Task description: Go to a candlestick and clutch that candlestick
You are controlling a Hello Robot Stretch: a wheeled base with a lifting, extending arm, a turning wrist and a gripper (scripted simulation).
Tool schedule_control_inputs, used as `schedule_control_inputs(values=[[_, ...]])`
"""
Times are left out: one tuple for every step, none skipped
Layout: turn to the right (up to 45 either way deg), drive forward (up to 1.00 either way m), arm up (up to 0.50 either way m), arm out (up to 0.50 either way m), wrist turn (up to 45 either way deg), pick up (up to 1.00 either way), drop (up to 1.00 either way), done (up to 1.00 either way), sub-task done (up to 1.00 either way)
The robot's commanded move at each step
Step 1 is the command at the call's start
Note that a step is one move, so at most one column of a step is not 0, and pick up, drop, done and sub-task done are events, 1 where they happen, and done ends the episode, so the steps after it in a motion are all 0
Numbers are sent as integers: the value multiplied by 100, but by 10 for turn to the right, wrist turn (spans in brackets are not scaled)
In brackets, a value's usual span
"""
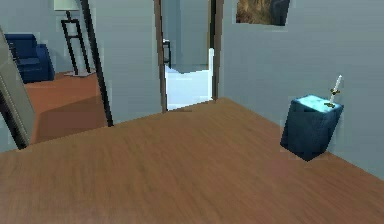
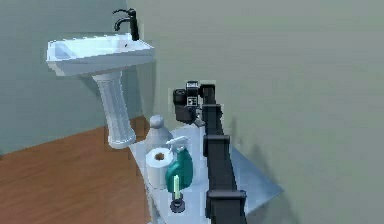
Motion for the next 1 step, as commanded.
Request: schedule_control_inputs(values=[[0,0,0,0,0,0,0,100,0]])
